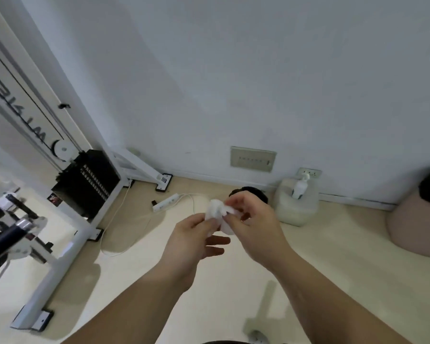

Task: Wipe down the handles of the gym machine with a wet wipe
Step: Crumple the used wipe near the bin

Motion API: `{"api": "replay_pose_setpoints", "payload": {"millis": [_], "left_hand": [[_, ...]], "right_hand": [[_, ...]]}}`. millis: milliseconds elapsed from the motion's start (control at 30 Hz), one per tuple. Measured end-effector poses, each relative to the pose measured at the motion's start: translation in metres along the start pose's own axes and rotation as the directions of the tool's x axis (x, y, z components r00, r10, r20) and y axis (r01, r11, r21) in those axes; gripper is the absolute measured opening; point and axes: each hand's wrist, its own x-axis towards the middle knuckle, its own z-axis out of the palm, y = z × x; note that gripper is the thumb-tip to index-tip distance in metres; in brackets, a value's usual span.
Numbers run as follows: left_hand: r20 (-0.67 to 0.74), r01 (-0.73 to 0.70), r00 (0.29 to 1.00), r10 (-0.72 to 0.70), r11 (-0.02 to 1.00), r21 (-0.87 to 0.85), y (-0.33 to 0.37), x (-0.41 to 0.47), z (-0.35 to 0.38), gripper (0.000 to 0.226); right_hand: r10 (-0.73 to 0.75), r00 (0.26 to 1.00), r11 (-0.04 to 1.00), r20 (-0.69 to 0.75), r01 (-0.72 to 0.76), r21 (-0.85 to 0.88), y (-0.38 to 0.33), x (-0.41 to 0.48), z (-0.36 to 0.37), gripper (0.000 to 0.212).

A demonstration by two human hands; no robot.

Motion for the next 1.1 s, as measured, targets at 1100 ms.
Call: {"api": "replay_pose_setpoints", "payload": {"millis": [1100], "left_hand": [[0.297,0.395,0.837,-0.460,0.883,0.254,0.091,0.418,0.142,0.021]], "right_hand": [[0.276,0.957,0.809,-0.093,-0.283,-0.514,0.184,0.320,-0.127,0.006]]}}
